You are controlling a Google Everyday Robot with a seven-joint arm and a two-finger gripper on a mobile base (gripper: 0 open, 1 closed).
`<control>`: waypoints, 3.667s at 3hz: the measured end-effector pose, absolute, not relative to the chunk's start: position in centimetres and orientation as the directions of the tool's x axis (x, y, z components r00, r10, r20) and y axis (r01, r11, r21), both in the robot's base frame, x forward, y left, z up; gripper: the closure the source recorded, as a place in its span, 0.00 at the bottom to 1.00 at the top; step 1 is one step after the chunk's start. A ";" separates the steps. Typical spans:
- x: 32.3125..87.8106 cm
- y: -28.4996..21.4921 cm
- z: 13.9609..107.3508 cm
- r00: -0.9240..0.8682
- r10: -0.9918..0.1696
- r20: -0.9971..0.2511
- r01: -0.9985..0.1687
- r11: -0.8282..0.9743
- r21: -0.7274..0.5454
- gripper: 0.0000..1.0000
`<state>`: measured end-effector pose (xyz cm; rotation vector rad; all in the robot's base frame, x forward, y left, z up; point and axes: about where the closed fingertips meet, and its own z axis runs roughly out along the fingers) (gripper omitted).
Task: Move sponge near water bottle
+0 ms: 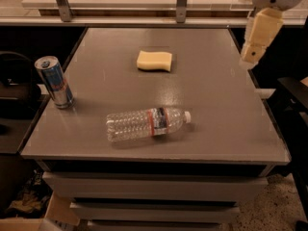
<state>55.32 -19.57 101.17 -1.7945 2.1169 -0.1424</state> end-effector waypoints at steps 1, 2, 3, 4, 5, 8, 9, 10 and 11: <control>59.8 -17.6 100.7 -0.108 -0.972 -0.207 -0.935 0.169 -0.310 0.00; 64.7 -14.8 99.1 -0.104 -0.968 -0.227 -0.933 0.174 -0.314 0.00; 64.7 -14.8 99.1 -0.104 -0.968 -0.228 -0.932 0.174 -0.316 0.00; 65.4 -13.0 98.6 -0.074 -0.968 -0.239 -0.929 0.154 -0.336 0.00; 66.0 -10.2 97.3 -0.028 -0.965 -0.260 -0.933 0.119 -0.339 0.00; 69.0 -3.1 91.3 0.085 -0.963 -0.256 -0.962 -0.013 -0.271 0.00; 69.8 -1.9 89.4 0.111 -0.963 -0.244 -0.968 -0.050 -0.245 0.00; 70.3 -1.2 87.7 0.122 -0.963 -0.240 -0.973 -0.069 -0.218 0.00; 70.4 -1.1 86.0 0.119 -0.962 -0.244 -0.980 -0.074 -0.184 0.00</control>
Offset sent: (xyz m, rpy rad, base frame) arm 0.1239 0.0673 -0.0397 0.0033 0.0931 0.0185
